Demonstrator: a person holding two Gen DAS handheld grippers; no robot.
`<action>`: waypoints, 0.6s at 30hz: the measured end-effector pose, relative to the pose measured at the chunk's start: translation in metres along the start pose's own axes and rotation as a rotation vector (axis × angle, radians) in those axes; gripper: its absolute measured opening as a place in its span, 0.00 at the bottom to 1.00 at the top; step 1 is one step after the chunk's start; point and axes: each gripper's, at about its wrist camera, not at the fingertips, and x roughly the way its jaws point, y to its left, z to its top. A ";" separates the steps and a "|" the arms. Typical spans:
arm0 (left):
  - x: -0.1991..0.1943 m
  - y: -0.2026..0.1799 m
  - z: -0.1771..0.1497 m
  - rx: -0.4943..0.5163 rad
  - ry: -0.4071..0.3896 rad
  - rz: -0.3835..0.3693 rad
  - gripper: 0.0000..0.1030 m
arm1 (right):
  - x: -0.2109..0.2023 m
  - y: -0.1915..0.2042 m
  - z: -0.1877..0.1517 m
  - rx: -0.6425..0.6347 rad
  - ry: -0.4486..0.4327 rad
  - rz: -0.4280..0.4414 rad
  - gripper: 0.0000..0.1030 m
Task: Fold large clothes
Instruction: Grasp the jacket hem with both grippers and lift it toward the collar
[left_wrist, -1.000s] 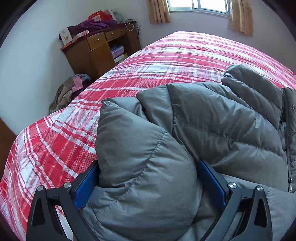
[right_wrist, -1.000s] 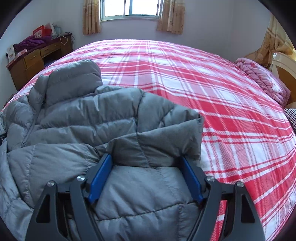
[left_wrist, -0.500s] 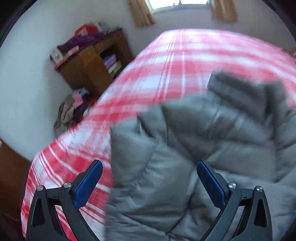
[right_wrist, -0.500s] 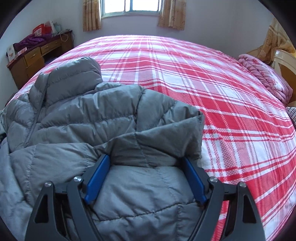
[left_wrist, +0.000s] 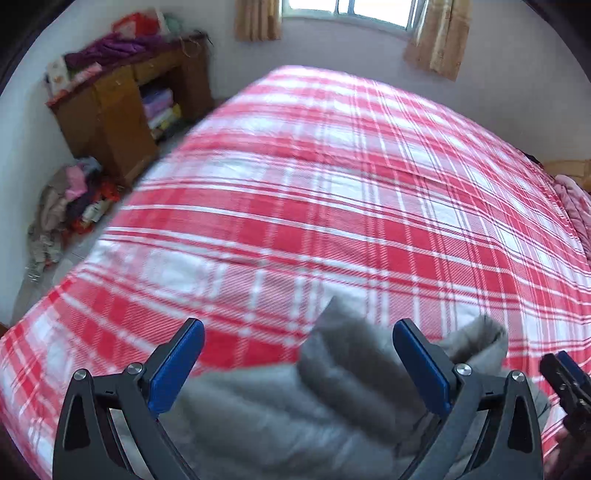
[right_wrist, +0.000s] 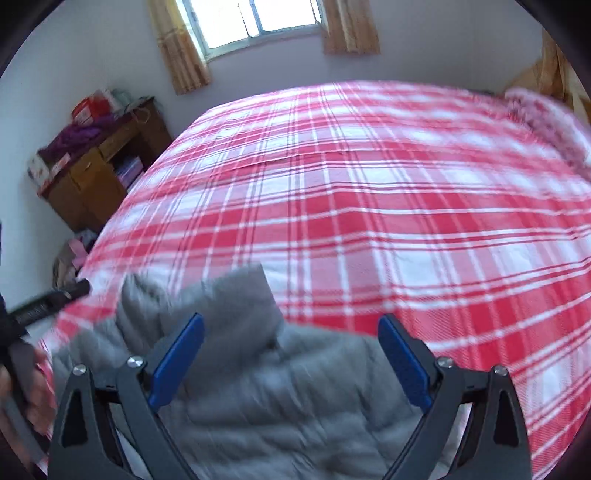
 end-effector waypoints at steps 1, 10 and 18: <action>0.009 -0.003 0.005 0.004 0.015 -0.006 0.99 | 0.012 0.001 0.010 0.007 0.016 -0.008 0.94; 0.054 -0.019 -0.005 0.119 0.073 -0.035 0.52 | 0.074 0.019 0.024 -0.094 0.156 -0.025 0.94; -0.016 -0.014 -0.034 0.248 -0.071 -0.136 0.09 | 0.056 0.017 0.000 -0.232 0.171 0.009 0.14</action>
